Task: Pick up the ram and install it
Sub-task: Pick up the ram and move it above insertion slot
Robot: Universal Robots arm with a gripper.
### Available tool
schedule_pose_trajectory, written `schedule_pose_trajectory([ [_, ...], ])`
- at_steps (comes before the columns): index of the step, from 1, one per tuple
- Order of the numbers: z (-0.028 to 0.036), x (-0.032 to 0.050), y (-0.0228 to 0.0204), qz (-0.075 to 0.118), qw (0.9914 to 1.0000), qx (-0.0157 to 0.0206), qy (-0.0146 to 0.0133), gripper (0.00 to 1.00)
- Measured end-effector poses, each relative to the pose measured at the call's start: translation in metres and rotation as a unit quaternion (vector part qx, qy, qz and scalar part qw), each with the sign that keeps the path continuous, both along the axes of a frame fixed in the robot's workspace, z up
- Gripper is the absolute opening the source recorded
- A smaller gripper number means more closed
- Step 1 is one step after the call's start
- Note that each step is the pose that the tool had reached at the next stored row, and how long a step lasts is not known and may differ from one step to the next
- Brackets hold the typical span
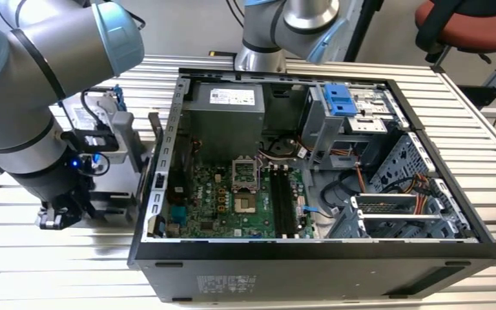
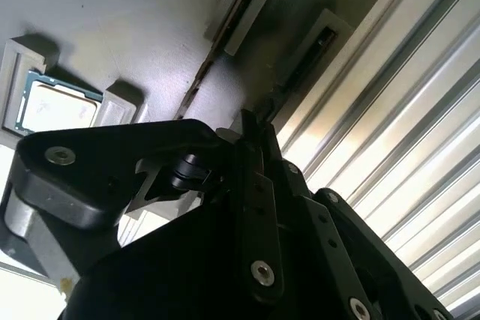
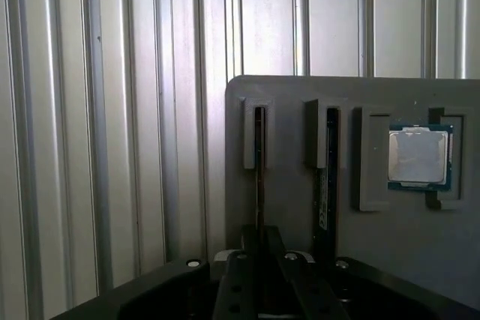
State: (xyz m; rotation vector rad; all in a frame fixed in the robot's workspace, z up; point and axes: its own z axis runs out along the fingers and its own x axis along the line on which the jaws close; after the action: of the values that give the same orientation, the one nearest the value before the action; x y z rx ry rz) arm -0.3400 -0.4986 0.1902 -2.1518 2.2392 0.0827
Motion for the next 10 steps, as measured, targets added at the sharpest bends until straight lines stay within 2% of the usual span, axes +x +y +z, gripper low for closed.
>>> schedule_pose_trajectory([
  [6, 0.0005, 0.0, 0.0, 0.0, 1.0, -0.0002, 0.0001, 0.0],
  [10, 0.0169, 0.0, 0.0, 0.0, 1.0, -0.0002, 0.0004, 0.0],
])
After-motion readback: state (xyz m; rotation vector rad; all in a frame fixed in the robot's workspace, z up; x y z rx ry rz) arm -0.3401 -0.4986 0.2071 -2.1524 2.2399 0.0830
